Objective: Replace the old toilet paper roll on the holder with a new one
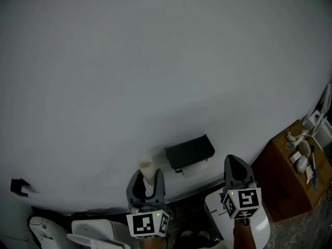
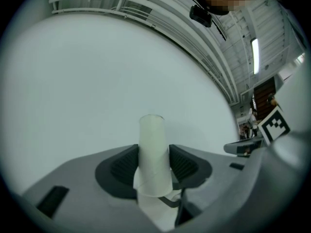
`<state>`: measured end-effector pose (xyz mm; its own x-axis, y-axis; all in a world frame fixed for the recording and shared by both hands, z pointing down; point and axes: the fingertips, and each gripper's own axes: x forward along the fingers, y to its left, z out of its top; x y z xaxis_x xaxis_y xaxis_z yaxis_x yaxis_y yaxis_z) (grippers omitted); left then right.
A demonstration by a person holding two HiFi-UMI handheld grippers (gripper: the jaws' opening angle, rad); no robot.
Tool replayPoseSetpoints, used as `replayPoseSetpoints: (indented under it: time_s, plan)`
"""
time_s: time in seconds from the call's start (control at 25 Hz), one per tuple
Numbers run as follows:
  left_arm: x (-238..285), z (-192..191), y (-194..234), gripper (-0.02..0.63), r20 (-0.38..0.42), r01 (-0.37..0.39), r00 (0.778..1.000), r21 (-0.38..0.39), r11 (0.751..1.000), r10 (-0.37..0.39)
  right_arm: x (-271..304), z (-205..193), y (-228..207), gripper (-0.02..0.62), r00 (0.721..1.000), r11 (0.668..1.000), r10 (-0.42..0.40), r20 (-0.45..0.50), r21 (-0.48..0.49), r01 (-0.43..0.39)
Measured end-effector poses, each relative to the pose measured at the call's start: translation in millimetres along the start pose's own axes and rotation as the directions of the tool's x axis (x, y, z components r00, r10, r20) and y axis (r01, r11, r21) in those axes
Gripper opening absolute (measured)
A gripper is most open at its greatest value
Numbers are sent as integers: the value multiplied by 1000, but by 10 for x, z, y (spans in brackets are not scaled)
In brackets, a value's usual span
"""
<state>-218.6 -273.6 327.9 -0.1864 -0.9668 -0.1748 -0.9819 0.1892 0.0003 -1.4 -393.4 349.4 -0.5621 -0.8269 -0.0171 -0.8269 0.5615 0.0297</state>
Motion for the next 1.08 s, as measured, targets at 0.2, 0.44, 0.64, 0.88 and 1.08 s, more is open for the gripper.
replayPoseSetpoints:
  time_s: [0.2,0.44,0.64,0.88,1.08]
  plan:
    - [15,2,0,198,-5,2,1000,6,1000,-2,18,-11,24,22,1000,1000,10,-10,-4,-10]
    - [18,2,-21,198,-5,8,1000,6,1000,-8,15,-43,32,21,999,1000,24,-21,-1,-24]
    - [35,-6,-20,198,-10,10,1000,9,1000,-10,29,-56,25,21,999,1000,23,-29,-6,-23]
    - [32,1,-31,198,-11,13,1000,13,1000,-12,23,-42,-1,20,999,1000,21,-26,1,-21]
    - [18,9,-30,198,-10,15,1000,13,1000,-15,8,-53,13,20,999,1000,21,-28,1,-21]
